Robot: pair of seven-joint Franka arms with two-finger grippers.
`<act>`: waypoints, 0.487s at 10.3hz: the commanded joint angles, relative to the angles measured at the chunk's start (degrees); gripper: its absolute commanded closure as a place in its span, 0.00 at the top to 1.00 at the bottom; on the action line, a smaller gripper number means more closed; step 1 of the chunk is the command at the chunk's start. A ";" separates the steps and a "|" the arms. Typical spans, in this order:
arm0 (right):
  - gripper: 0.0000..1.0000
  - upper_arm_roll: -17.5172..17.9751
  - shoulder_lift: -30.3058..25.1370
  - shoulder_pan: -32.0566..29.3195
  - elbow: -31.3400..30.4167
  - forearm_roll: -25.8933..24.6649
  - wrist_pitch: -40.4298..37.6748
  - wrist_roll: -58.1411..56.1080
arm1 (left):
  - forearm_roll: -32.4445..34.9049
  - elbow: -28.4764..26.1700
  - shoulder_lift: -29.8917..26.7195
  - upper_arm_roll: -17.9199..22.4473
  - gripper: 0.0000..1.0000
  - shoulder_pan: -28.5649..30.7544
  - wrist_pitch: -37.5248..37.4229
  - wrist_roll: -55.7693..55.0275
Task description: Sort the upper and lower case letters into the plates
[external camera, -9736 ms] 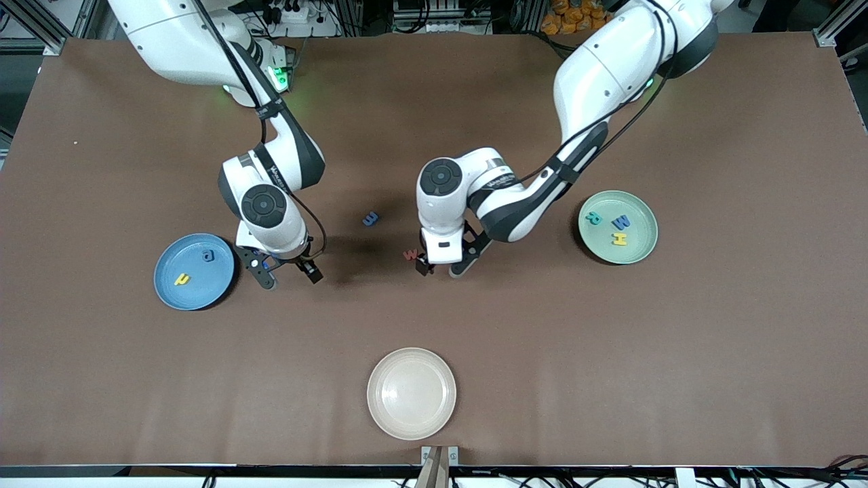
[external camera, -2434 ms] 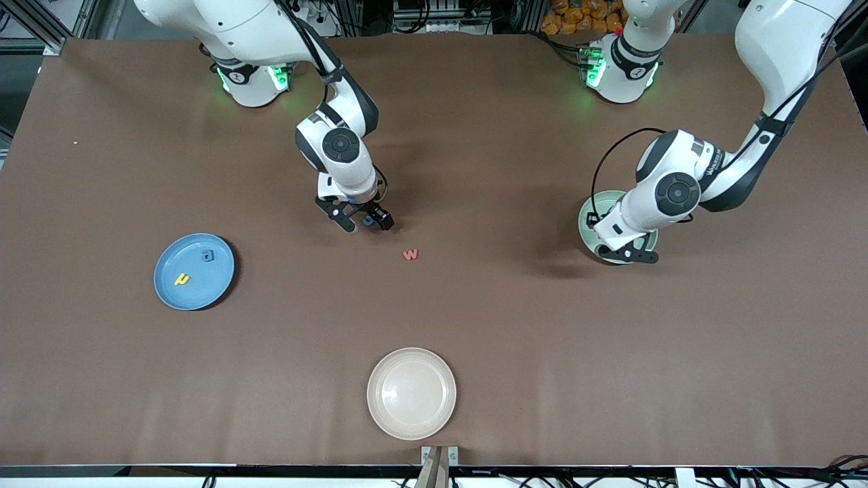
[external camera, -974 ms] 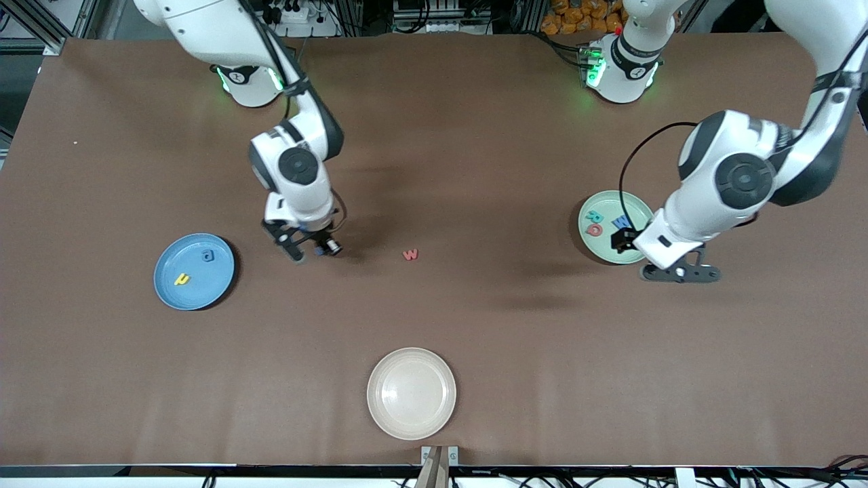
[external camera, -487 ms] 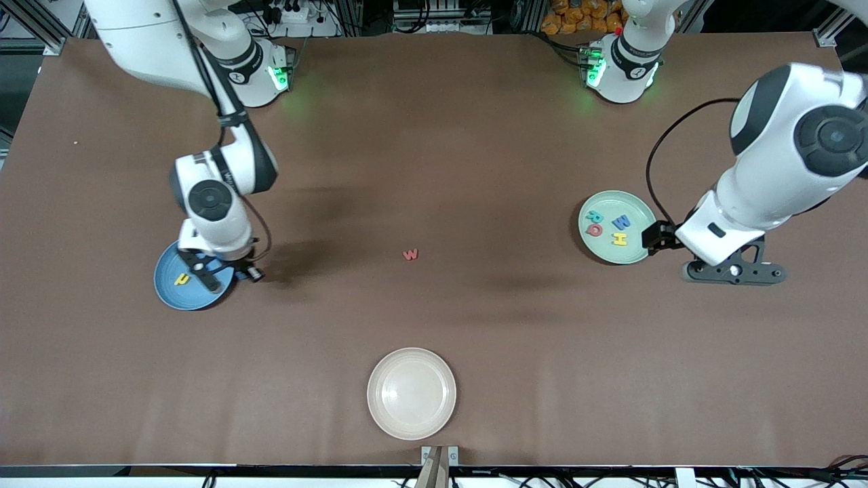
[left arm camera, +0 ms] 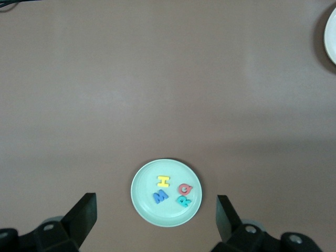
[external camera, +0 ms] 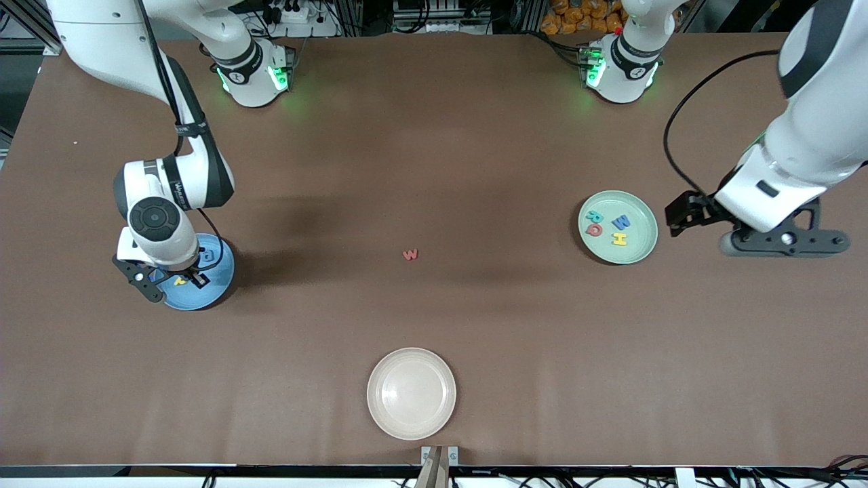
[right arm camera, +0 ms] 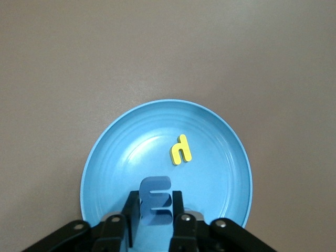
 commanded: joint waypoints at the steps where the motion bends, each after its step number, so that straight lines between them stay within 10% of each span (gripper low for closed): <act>1: 1.00 0.84 -0.75 2.62 0.35 -0.92 -1.05 5.72 | -1.04 -0.75 -4.60 3.71 1.00 -0.73 -2.07 1.60; 5: 1.00 2.86 0.12 3.86 5.08 8.26 -1.04 6.00 | -12.20 -1.02 -5.68 28.97 1.00 -14.75 -2.95 11.96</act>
